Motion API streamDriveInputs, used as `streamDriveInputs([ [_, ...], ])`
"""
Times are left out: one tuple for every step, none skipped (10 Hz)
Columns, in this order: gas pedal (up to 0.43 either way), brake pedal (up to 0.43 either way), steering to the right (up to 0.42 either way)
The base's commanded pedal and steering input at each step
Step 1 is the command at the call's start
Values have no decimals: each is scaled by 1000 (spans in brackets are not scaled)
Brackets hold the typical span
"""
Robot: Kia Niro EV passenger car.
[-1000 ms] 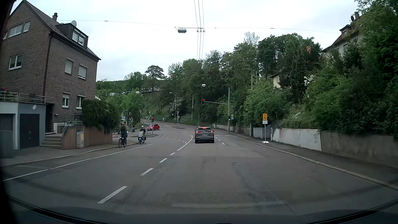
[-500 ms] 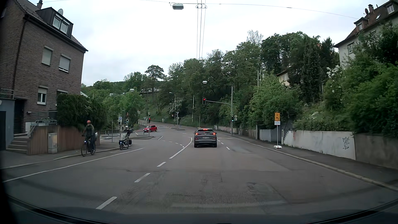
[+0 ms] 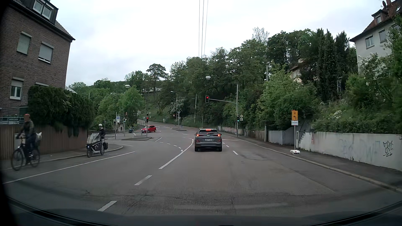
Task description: Follow the waypoints while adhering to traffic rules and regulations
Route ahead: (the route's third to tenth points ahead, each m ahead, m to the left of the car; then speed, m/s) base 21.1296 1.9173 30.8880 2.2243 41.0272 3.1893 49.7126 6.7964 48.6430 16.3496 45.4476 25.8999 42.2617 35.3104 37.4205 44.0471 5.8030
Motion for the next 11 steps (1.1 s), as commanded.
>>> streamDriveInputs([
  [0,280,-5],
  [0,287,-5],
  [0,287,-5],
  [0,287,-5],
  [0,280,-5],
  [0,280,-5],
  [0,268,-5],
  [0,256,-5],
  [0,238,-5],
  [0,238,-1],
  [0,238,0],
])
